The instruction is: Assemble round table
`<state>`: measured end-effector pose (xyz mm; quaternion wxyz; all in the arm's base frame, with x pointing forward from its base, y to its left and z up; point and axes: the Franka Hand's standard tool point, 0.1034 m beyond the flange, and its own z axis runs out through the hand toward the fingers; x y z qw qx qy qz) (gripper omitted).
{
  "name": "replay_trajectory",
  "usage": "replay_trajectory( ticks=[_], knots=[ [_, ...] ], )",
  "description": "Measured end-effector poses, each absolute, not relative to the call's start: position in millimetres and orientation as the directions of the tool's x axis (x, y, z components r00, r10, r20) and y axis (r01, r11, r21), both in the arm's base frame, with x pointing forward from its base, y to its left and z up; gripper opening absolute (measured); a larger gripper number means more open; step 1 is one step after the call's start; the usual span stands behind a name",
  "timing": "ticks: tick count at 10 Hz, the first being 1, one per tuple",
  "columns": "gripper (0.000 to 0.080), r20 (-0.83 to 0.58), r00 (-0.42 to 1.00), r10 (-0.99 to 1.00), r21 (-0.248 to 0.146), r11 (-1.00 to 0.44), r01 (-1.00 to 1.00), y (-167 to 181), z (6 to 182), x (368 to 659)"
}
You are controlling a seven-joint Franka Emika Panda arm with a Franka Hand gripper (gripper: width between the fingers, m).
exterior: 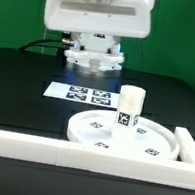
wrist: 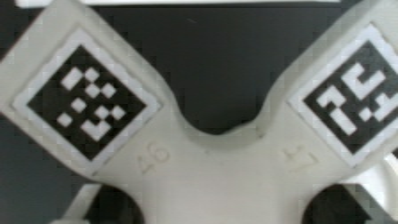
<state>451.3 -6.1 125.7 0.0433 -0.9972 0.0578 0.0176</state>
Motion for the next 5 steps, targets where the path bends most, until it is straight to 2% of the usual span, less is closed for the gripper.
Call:
replay_trajectory(
  ticks=[1,2,5],
  knots=[
    [0.0446,-0.042,0.994,-0.102,-0.087,-0.991,-0.105,12.5,131.4,471.9],
    [0.0446,-0.043,0.994,-0.098,-0.096,-0.99,-0.102,13.2,132.8,487.5],
    [0.0448,-0.045,0.994,-0.1,-0.093,-0.99,-0.104,11.6,130.2,485.3]
  ],
)
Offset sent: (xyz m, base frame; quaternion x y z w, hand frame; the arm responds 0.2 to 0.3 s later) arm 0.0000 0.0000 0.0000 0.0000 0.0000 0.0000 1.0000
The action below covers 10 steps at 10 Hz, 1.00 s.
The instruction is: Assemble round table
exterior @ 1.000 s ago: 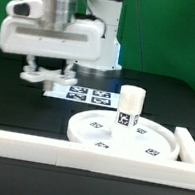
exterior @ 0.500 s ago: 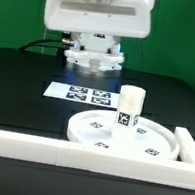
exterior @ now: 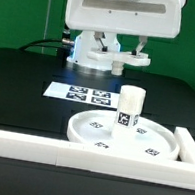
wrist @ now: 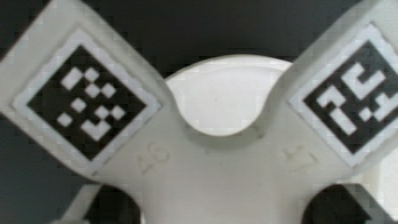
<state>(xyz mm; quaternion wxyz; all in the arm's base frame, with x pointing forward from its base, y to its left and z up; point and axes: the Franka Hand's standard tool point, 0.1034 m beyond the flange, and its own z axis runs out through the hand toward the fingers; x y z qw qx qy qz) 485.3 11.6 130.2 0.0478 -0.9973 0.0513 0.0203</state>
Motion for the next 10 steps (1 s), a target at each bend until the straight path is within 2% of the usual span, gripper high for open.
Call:
replay_trajectory(
  ticks=[2,3,4,5,8,10],
  knots=[
    [0.0448,-0.043,0.994,-0.097,-0.093,-0.991,-0.101,12.5,131.3,486.9],
    [0.0448,-0.033,0.997,-0.063,-0.091,-0.994,-0.066,21.0,142.6,502.3],
    [0.0448,0.009,1.0,-0.025,-0.087,-0.996,-0.024,31.0,155.2,529.6],
    [0.0448,0.015,1.0,-0.008,-0.089,-0.996,-0.007,38.0,160.5,544.5],
    [0.0448,0.017,1.0,-0.01,-0.089,-0.996,-0.009,37.6,159.3,545.5],
    [0.0448,0.01,0.997,0.075,-0.077,-0.994,0.076,38.4,148.5,550.1]
  ],
)
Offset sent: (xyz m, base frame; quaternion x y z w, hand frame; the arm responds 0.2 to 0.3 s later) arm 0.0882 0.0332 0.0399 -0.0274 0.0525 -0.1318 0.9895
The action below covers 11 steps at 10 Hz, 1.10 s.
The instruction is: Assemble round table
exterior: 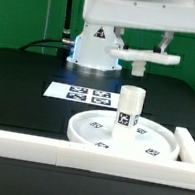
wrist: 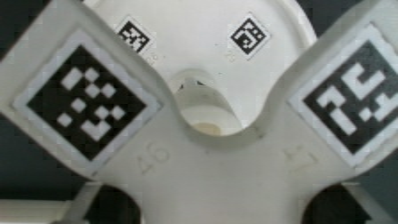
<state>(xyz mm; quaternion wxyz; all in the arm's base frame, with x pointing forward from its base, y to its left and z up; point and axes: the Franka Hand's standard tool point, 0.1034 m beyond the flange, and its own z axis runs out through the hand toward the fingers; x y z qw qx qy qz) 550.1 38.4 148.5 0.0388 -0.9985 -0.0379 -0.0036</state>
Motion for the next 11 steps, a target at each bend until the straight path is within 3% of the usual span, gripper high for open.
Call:
replay_trajectory(
  ticks=[3,11],
  knots=[
    [0.0448,-0.001,0.991,0.134,-0.071,-0.988,0.134,37.3,136.7,562.6],
    [0.0448,-0.01,0.992,0.125,-0.065,-0.99,0.124,33.5,118.6,548.1]
  ],
)
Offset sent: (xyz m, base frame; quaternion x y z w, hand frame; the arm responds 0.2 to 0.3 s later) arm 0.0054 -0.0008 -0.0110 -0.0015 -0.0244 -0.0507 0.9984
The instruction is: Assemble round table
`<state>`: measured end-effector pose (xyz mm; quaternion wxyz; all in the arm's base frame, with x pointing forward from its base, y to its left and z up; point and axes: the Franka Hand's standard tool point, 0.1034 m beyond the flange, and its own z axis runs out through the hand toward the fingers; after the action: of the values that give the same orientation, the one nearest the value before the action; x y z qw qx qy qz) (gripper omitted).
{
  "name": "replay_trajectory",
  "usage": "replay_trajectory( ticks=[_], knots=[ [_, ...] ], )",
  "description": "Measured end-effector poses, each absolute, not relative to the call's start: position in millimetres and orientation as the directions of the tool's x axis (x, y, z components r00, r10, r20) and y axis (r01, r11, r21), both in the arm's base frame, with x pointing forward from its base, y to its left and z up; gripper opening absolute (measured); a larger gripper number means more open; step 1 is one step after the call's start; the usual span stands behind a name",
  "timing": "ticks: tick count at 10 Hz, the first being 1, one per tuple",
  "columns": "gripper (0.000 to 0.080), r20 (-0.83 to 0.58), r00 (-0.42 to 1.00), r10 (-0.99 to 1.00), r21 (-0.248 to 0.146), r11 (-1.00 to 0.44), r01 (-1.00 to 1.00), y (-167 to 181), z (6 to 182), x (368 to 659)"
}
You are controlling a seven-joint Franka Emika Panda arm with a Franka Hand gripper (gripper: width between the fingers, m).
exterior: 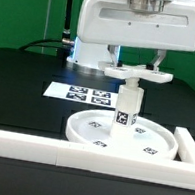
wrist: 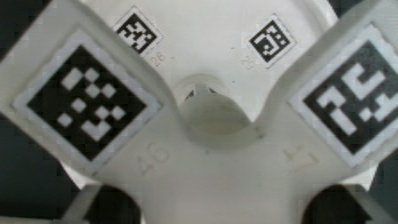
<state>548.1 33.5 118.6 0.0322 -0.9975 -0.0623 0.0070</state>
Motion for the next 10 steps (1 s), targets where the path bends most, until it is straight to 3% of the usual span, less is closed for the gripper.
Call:
replay_trajectory(
  ticks=[10],
  knots=[
    [0.0448,-0.01,0.99,0.138,-0.062,-0.989,0.138,35.5,111.2,548.8]
  ],
)
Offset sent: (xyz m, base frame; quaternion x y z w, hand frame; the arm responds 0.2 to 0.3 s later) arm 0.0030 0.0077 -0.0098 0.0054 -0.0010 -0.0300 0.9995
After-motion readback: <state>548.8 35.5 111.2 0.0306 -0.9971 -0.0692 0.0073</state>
